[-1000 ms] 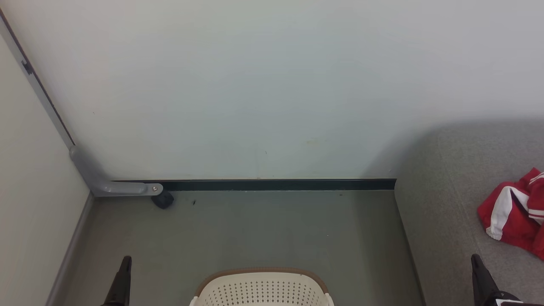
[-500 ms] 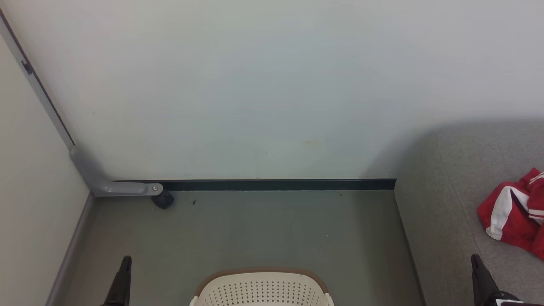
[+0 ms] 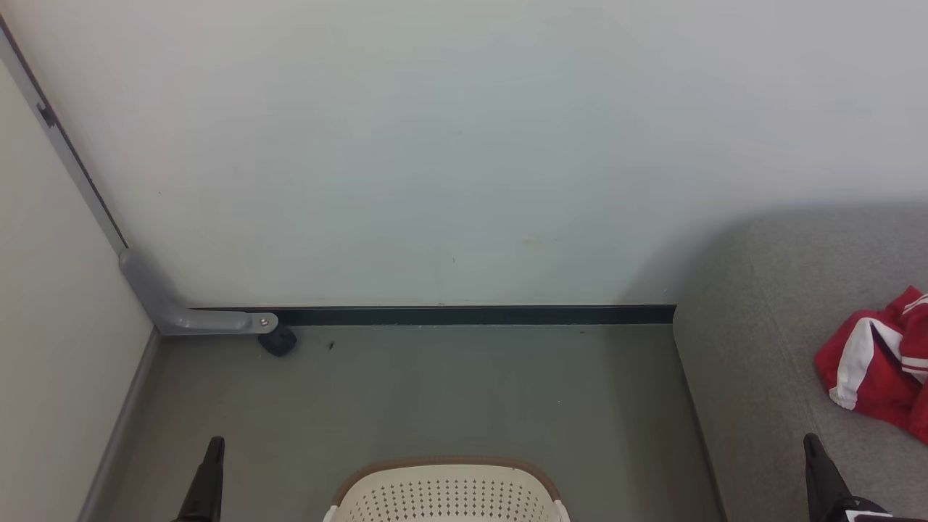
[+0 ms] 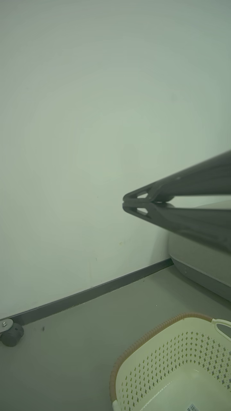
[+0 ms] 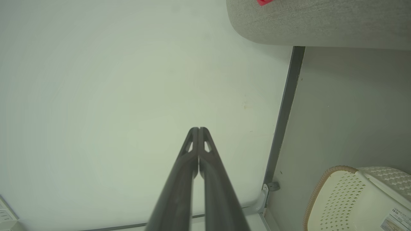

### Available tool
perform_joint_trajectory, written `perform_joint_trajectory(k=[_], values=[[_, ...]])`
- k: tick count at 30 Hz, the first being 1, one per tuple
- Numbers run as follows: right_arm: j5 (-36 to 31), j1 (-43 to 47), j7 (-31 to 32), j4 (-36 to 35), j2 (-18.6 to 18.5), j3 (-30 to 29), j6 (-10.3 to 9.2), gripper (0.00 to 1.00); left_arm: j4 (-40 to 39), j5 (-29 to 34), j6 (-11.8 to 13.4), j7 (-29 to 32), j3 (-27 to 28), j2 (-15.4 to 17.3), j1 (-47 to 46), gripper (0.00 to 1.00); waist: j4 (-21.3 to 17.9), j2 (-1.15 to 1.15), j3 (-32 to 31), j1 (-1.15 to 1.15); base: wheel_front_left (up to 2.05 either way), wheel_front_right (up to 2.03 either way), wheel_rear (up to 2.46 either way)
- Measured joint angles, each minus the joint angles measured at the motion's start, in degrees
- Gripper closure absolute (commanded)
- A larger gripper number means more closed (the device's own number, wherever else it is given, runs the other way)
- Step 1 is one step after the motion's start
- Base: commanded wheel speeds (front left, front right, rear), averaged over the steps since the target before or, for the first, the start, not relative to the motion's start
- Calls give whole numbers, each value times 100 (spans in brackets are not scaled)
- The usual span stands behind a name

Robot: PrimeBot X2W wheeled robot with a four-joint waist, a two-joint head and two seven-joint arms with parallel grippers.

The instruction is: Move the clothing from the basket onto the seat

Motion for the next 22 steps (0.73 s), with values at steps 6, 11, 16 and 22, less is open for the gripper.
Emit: perform_joint_trajectory(k=[6,11,16,22], values=[[0,0,0,0,0,0,0,100,0,0,0,0,0,0,0,100,0,0,0,0,0,0,0],[1,0,0,0,0,0,0,100,0,0,0,0,0,0,0,100,0,0,0,0,0,0,0],[1,0,0,-1,0,0,0,100,-1,0,0,0,0,0,0,100,-1,0,1,0,0,0,0],[1,0,0,-1,0,0,0,100,-1,0,0,0,0,-1,0,100,-1,0,1,0,0,0,0]])
